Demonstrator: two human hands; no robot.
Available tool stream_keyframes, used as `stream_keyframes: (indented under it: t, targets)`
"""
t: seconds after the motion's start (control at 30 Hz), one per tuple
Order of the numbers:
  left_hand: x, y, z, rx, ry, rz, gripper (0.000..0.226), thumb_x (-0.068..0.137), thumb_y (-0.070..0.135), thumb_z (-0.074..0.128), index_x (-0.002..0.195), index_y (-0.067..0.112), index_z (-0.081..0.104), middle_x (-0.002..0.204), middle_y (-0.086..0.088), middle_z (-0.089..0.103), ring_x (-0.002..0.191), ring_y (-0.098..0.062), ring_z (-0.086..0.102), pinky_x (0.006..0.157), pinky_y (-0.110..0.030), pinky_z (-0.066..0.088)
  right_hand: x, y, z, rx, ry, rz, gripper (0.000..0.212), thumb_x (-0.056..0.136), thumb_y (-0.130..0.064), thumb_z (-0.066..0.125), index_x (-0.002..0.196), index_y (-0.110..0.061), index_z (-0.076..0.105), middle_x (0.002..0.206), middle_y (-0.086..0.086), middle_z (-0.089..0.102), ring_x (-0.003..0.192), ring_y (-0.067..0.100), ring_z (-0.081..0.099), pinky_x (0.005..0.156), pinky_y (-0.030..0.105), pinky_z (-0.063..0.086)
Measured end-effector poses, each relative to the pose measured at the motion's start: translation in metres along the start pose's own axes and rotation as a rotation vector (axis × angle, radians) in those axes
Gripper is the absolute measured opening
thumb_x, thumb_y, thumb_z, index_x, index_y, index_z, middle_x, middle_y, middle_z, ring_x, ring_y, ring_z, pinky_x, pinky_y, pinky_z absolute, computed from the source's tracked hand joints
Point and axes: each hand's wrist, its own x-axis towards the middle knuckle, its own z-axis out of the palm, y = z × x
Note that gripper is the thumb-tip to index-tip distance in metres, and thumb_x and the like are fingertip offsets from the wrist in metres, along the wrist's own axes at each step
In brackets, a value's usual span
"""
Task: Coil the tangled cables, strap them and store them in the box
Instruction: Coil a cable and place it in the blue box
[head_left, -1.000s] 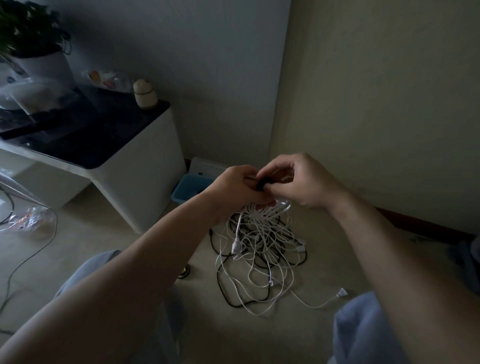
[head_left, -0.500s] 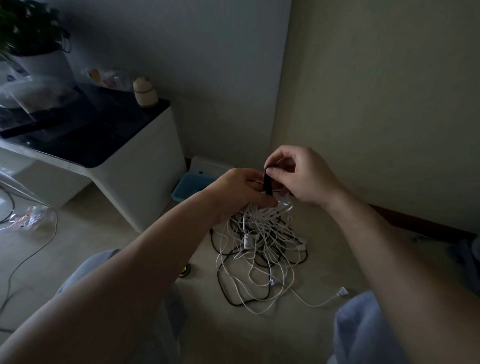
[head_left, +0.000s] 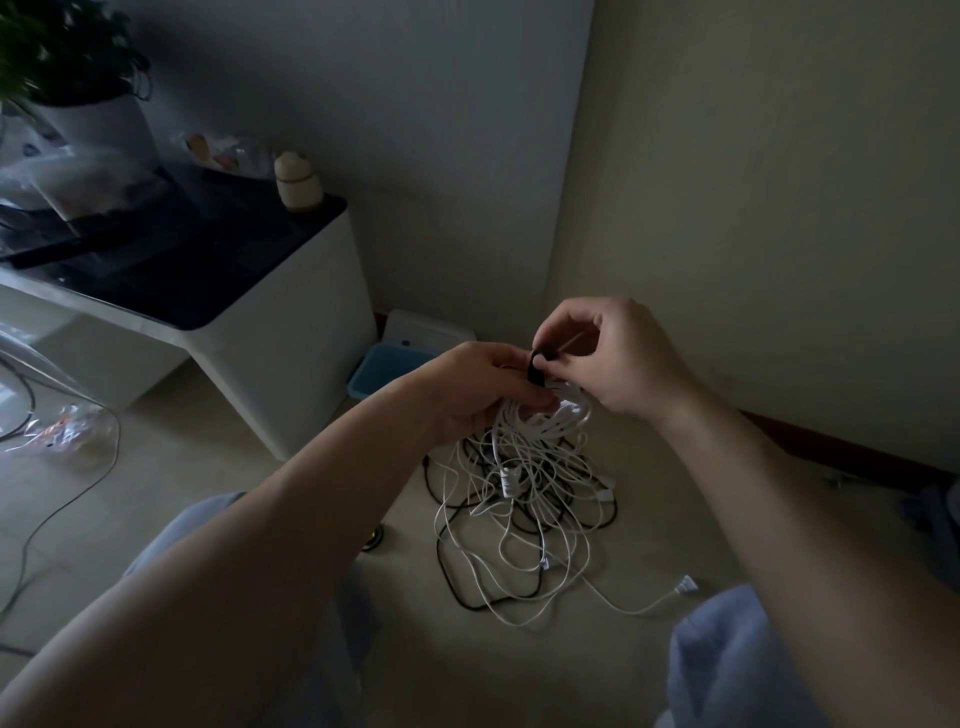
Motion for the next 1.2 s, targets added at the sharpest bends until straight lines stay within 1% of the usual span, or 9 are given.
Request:
stream_keyframes:
  t: [0.2,0.33,0.43,0.57,0.67,0.77,0.9,1.0,1.2]
  targets:
    - [-0.001,0.000,0.003,0.037,0.021,0.015,0.029,0.077,-0.019,0.070,0.091,0.006,0.072,0.086,-0.014,0.076,0.077,-0.021,0.075,0.068,-0.024,0.059,0.001,0.004,0.000,-0.005,-0.044,0.077,0.032,0.072,-0.004,0.085,0.070,-0.030,0.067,0.069,-0.014,0.072,0.064,0.000,0.068,0.059,0.014,0.049]
    - [-0.003,0.000,0.005,0.016,0.020,0.044,0.028,0.080,-0.019,0.067,0.100,0.002,0.068,0.083,-0.011,0.076,0.079,-0.019,0.075,0.069,-0.023,0.059,0.003,0.007,0.000,-0.002,-0.047,0.098,0.037,0.071,0.004,0.082,0.070,-0.029,0.067,0.070,-0.015,0.072,0.062,-0.001,0.064,0.058,0.014,0.047]
    - [-0.006,0.002,0.006,-0.031,-0.011,0.045,0.017,0.091,-0.011,0.061,0.096,0.002,0.069,0.082,-0.010,0.076,0.075,-0.017,0.075,0.068,-0.022,0.060,0.004,0.010,0.000,-0.008,-0.033,0.108,0.040,0.071,0.010,0.077,0.069,-0.028,0.066,0.066,-0.016,0.070,0.060,-0.003,0.063,0.059,0.013,0.047]
    - [-0.007,0.004,0.008,-0.051,-0.003,0.024,0.014,0.096,-0.003,0.057,0.105,-0.002,0.068,0.090,-0.015,0.074,0.076,-0.017,0.074,0.071,-0.023,0.061,0.004,0.011,0.001,-0.015,-0.005,0.117,0.041,0.071,0.013,0.074,0.068,-0.027,0.066,0.065,-0.013,0.070,0.061,-0.002,0.063,0.060,0.015,0.048]
    - [-0.006,0.004,0.008,-0.044,0.023,0.006,0.020,0.097,-0.005,0.054,0.114,-0.005,0.065,0.098,-0.020,0.071,0.077,-0.020,0.072,0.073,-0.025,0.062,0.004,0.011,0.001,0.001,0.005,0.128,0.038,0.073,0.008,0.079,0.069,-0.028,0.068,0.069,-0.009,0.072,0.066,0.003,0.068,0.065,0.019,0.053]
    - [-0.006,0.004,0.008,-0.010,0.032,-0.008,0.024,0.096,-0.010,0.052,0.114,-0.004,0.066,0.105,-0.024,0.069,0.082,-0.025,0.069,0.076,-0.029,0.060,0.004,0.011,0.000,0.026,0.001,0.148,0.028,0.076,-0.007,0.085,0.073,-0.030,0.070,0.075,-0.007,0.075,0.073,0.006,0.071,0.070,0.021,0.055]
    - [-0.007,0.004,0.008,-0.018,-0.003,-0.028,0.024,0.093,-0.011,0.054,0.111,-0.003,0.068,0.102,-0.022,0.071,0.082,-0.024,0.071,0.080,-0.031,0.060,0.004,0.012,0.000,0.035,0.025,0.214,0.017,0.078,-0.018,0.085,0.075,-0.030,0.073,0.075,-0.006,0.075,0.071,0.008,0.071,0.067,0.025,0.055]
    - [-0.007,0.005,0.009,-0.040,-0.032,-0.035,0.025,0.093,-0.013,0.053,0.109,-0.001,0.069,0.097,-0.018,0.073,0.079,-0.021,0.073,0.082,-0.031,0.059,0.004,0.011,0.001,0.087,0.038,0.261,0.015,0.080,-0.019,0.084,0.076,-0.028,0.073,0.074,-0.005,0.075,0.066,0.006,0.069,0.064,0.025,0.053]
    - [-0.008,0.008,0.007,-0.079,-0.028,-0.050,0.025,0.094,-0.009,0.052,0.099,0.005,0.073,0.083,-0.011,0.076,0.068,-0.017,0.073,0.061,-0.025,0.060,0.001,0.006,-0.002,0.101,0.050,0.211,0.017,0.081,-0.014,0.082,0.076,-0.026,0.071,0.074,-0.003,0.074,0.069,0.010,0.069,0.067,0.025,0.054]
